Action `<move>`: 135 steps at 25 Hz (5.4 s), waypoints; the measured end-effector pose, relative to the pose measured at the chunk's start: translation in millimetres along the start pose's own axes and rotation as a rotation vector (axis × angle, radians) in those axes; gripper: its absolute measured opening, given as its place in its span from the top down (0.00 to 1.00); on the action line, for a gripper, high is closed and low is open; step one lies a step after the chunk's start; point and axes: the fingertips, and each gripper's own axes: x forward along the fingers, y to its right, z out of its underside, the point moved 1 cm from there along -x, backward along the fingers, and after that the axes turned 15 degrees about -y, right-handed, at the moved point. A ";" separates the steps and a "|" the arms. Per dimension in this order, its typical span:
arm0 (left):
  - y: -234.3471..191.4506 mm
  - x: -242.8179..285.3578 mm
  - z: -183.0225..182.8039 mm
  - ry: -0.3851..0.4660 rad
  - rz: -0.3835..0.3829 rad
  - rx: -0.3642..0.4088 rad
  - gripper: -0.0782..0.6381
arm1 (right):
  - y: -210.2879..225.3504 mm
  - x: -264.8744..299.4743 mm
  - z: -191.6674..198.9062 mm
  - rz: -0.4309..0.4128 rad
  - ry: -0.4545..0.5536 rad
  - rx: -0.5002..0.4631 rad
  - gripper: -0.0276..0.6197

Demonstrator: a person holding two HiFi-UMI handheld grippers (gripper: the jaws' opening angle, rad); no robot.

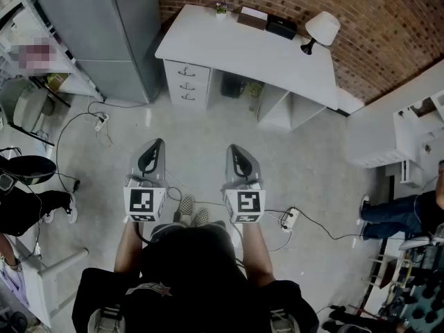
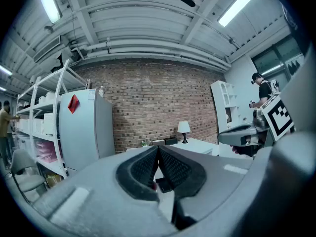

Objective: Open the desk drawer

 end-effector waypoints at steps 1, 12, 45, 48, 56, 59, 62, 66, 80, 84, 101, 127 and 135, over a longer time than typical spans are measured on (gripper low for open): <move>2.7 -0.5 -0.5 -0.001 0.000 0.001 0.88 | 1.5 -1.6 0.3 -0.003 0.000 0.000 0.95; 23.4 -12.3 8.5 -0.001 -0.024 0.003 0.88 | 9.1 -16.5 12.3 -0.009 0.013 -0.012 0.95; -180.5 180.3 -25.3 -0.022 0.022 -0.006 0.88 | -14.8 232.9 -81.4 0.034 -0.003 0.051 0.95; -201.7 205.2 -24.7 -0.026 0.053 0.000 0.88 | -19.0 264.2 -87.8 0.052 -0.018 0.056 0.95; -249.3 269.3 -21.4 -0.027 0.118 0.026 0.88 | -33.1 341.4 -96.3 0.089 -0.043 0.072 0.95; -262.3 290.9 -13.5 -0.035 0.137 0.028 0.88 | -36.8 365.2 -95.1 0.105 -0.053 0.066 0.95; -273.2 311.6 -3.6 -0.045 0.150 0.028 0.88 | -36.7 387.8 -93.0 0.123 -0.061 0.069 0.95; -279.3 332.4 9.3 -0.065 0.176 0.023 0.88 | -33.0 411.3 -87.5 0.144 -0.078 0.071 0.95; -290.9 382.6 43.4 -0.073 0.170 -0.003 0.88 | -33.1 472.6 -37.9 0.124 -0.146 0.055 0.95; -288.3 397.7 56.7 -0.091 0.156 -0.016 0.88 | -27.9 491.5 -21.7 0.102 -0.166 0.055 0.95; -265.5 458.0 151.7 -0.182 0.089 -0.047 0.88 | -3.8 574.9 64.3 -0.006 -0.220 -0.039 0.95; -246.6 503.2 255.7 -0.194 0.068 -0.035 0.88 | -9.6 644.4 160.3 -0.065 -0.259 -0.139 0.95; -245.7 532.9 291.1 -0.219 0.061 -0.067 0.88 | -0.2 678.2 193.5 -0.066 -0.277 -0.177 0.92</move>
